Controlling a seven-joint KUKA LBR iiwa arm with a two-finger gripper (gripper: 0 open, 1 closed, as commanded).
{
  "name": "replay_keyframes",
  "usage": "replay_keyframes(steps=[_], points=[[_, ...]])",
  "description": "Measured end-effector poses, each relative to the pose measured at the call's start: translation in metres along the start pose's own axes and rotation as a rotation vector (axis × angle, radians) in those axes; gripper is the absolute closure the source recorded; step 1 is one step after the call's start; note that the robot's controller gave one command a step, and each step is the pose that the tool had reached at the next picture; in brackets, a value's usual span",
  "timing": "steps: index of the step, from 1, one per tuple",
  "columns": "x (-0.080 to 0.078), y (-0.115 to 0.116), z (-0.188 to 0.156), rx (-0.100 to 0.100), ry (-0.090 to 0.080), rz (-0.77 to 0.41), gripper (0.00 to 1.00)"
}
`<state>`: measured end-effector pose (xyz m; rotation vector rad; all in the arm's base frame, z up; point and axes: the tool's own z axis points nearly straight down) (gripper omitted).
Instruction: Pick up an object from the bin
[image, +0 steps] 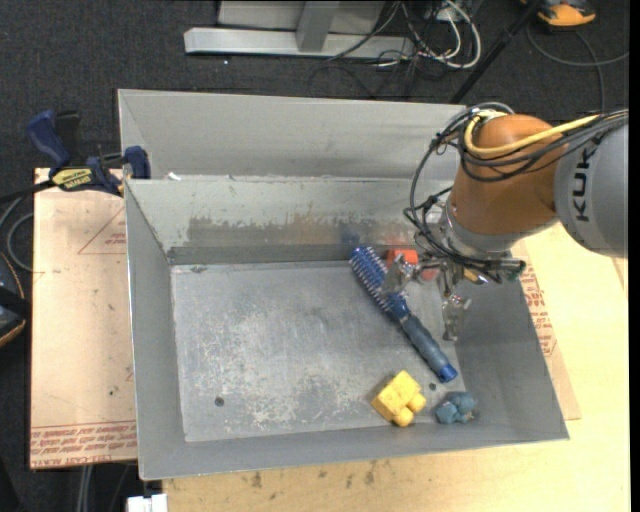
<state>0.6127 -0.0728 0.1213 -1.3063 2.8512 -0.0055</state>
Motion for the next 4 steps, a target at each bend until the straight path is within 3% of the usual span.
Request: replay_keyframes(steps=[1, 2, 3, 4], points=[[0.019, 0.015, 0.043, -0.001, -0.005, 0.230, 0.00], [0.016, -0.006, -0.072, 0.002, -0.005, 0.432, 0.00], [0.006, -0.016, 0.010, 0.007, -0.010, 0.608, 0.00], [0.000, 0.001, -0.027, -0.001, -0.002, 0.458, 0.00]])
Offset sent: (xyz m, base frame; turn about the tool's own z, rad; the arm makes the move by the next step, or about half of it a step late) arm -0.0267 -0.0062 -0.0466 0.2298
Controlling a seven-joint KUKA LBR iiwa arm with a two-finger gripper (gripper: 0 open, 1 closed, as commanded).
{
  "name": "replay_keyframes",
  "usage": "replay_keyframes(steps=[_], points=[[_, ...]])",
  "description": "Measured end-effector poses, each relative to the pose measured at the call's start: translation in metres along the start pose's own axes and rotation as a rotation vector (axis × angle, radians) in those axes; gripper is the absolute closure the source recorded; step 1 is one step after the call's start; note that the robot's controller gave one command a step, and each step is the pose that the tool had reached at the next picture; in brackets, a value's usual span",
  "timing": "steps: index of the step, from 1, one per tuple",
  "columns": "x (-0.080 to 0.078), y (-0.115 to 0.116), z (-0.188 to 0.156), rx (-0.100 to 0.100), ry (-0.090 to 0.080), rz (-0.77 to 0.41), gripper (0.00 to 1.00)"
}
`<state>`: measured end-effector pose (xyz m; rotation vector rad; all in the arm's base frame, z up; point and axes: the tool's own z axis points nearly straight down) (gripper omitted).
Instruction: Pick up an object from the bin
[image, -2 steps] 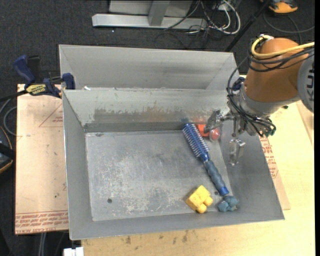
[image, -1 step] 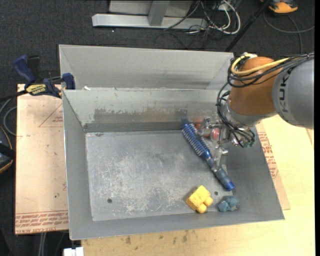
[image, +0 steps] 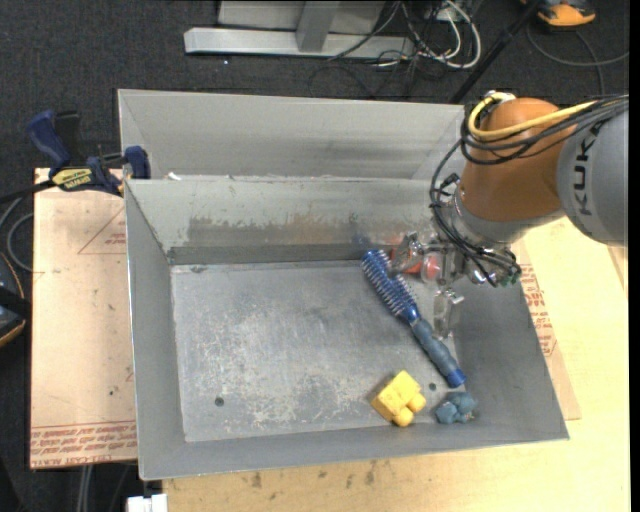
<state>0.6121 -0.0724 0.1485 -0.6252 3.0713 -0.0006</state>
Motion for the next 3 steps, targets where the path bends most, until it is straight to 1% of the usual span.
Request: replay_keyframes(steps=[1, 2, 3], points=[[0.038, -0.031, 0.045, 0.008, -0.024, -0.119, 0.00], [0.032, -0.024, 0.004, 0.001, -0.001, -0.189, 0.00], [0.052, -0.022, 0.074, 0.000, -0.004, -0.066, 0.00]])
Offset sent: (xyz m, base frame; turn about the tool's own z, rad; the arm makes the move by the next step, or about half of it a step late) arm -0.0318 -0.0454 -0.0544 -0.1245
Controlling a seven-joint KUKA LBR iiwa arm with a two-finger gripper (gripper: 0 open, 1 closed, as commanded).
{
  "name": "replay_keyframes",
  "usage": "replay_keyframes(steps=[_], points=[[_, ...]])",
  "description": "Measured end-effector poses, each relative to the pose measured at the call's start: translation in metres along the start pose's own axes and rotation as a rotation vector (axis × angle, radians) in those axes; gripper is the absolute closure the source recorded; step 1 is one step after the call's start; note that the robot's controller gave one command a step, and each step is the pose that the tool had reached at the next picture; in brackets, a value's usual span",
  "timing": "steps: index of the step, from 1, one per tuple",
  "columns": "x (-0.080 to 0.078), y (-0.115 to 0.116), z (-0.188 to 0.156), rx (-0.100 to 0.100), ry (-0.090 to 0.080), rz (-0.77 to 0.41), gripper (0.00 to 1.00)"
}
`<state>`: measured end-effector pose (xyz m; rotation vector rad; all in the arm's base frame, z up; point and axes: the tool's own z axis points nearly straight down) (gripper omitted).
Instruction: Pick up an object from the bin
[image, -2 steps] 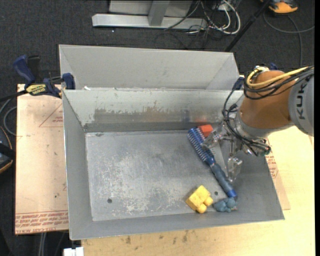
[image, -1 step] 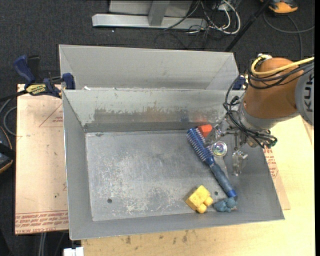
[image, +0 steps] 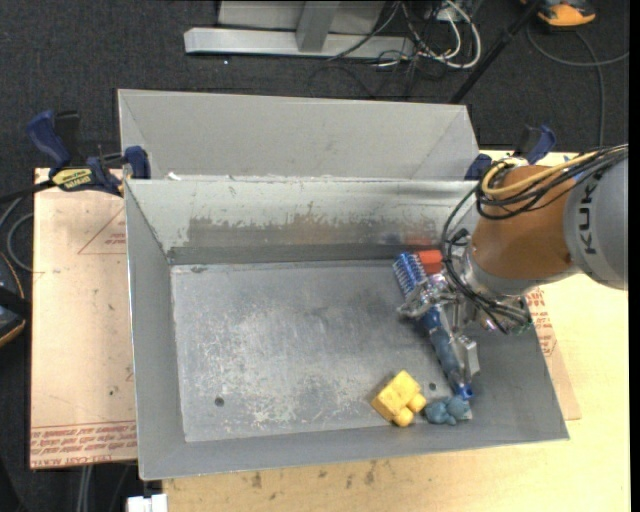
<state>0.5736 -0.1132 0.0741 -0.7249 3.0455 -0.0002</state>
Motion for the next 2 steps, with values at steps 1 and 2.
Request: replay_keyframes(steps=[1, 2], points=[[0.076, 0.005, -0.072, -0.002, 0.010, -0.152, 0.00], [0.037, 0.080, 0.000, 0.005, -0.005, -0.221, 0.00]])
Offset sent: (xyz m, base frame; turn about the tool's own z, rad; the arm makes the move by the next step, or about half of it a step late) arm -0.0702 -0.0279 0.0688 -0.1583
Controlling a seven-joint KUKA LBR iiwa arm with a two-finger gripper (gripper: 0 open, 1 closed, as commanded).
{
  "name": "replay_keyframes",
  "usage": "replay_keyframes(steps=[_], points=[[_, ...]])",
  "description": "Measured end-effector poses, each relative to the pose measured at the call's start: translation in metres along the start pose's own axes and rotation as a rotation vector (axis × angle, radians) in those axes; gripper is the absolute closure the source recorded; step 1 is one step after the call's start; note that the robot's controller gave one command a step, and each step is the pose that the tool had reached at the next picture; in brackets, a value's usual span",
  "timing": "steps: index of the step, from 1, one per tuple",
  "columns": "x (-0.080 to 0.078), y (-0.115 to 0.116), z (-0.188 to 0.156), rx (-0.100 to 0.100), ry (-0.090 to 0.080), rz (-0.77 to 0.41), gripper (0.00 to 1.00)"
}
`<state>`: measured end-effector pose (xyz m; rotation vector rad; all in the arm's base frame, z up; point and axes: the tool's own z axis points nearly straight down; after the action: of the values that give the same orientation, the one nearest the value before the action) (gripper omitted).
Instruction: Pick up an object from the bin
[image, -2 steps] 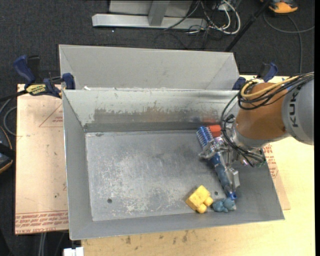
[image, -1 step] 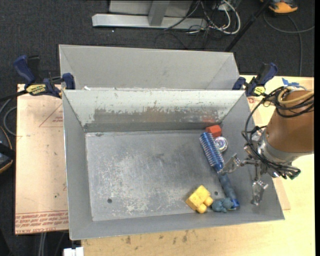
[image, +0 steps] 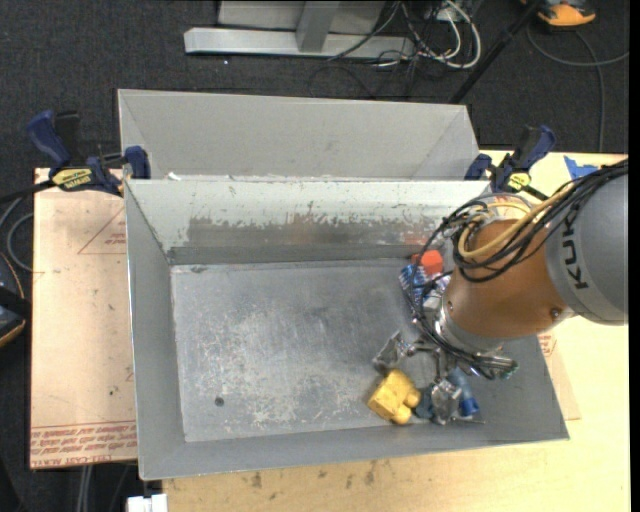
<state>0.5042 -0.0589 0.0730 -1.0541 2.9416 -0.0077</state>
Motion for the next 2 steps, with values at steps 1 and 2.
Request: replay_keyframes(steps=[1, 2], points=[[0.0025, -0.0004, -0.0002, -0.003, 0.002, 0.008, 1.00], [0.0031, -0.0014, -0.0008, -0.002, 0.004, 0.008, 0.00]])
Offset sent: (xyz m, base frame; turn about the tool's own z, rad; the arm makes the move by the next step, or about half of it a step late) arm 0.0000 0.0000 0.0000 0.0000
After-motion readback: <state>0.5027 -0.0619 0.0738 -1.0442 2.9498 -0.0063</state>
